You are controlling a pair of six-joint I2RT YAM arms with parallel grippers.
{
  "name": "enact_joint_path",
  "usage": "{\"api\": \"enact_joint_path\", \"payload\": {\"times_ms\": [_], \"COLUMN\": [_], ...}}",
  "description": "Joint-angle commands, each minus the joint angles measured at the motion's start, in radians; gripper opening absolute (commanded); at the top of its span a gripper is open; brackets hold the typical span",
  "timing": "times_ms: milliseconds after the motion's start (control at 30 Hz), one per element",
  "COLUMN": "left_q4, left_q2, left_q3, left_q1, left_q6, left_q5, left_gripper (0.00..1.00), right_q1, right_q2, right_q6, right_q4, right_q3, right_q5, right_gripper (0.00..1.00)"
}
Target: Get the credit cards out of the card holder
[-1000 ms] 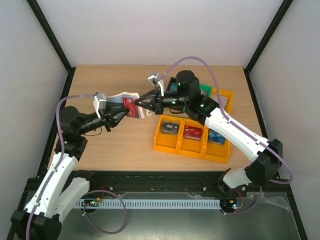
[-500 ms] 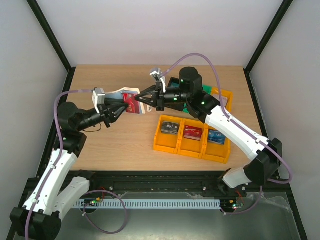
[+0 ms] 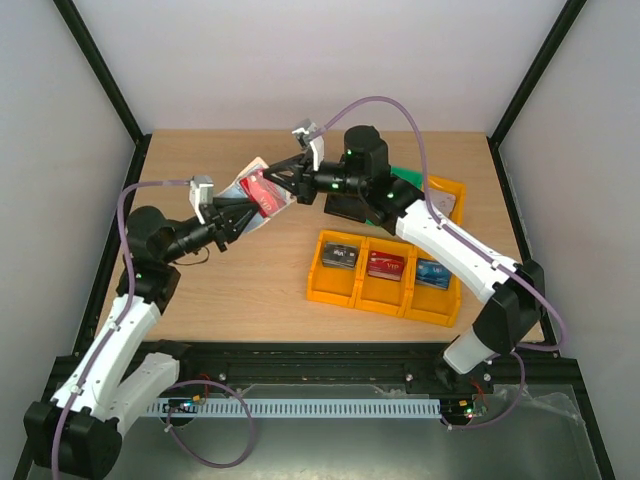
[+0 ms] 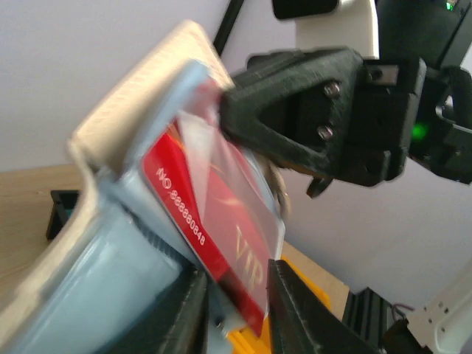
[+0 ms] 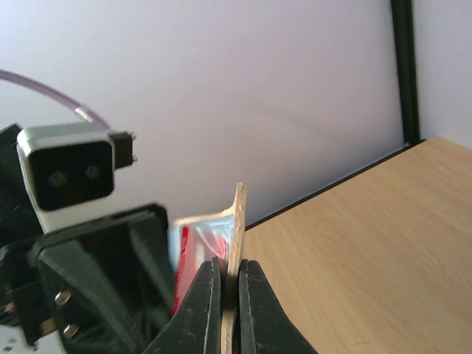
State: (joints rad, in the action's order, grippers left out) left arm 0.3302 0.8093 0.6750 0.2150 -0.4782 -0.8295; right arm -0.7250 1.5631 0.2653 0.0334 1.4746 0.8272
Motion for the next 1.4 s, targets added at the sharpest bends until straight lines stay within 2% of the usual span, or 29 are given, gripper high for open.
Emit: {"api": "enact_joint_path", "payload": {"times_ms": [0,67,100,300,467,733,1033,1200,1300,1367], "left_q4": [0.196,0.196,0.186,0.081,0.086,-0.006,-0.079,-0.086,-0.148,-0.251], "left_q2": [0.002,0.005,0.006,-0.004,-0.007,-0.020,-0.060,-0.060,-0.060,-0.052], "left_q3": [0.021,0.022,0.026,0.045,0.022,0.040,-0.011,0.004,0.016,0.027], "left_q1": [0.101,0.101,0.102,0.100,0.101,0.090,0.026,-0.019,-0.058,-0.085], "left_q6": [-0.053,-0.051,-0.049,0.019,0.024,0.106,0.121,0.125,0.151,0.175], "left_q5": [-0.254,-0.253,-0.251,-0.238,-0.195,-0.197,-0.113,-0.109,-0.101,-0.055], "left_gripper": [0.17,0.04,0.03,0.02,0.02,0.02,0.02,0.02,0.06,0.20], "right_q1": [-0.048,-0.048,-0.047,-0.015,-0.003,-0.003,0.016,0.034,0.048,0.050], "right_q2": [0.065,0.065,0.064,0.014,-0.007,-0.061,0.003,0.019,0.037,0.062], "right_q6": [0.001,-0.009,-0.020,-0.021,-0.021,0.044,0.041,0.059,0.069,0.082], "right_q4": [0.076,0.066,0.057,0.090,0.070,0.201,0.096,0.094,0.079,0.074], "right_q3": [-0.035,-0.039,-0.041,-0.104,-0.113,-0.182,-0.135,-0.158,-0.164,-0.165], "right_q5": [-0.094,-0.088,-0.079,0.051,0.128,0.187,0.088,0.064,0.017,-0.013], "right_gripper": [0.02,0.02,0.02,0.02,0.04,0.02,0.01,0.02,0.02,0.02]}}
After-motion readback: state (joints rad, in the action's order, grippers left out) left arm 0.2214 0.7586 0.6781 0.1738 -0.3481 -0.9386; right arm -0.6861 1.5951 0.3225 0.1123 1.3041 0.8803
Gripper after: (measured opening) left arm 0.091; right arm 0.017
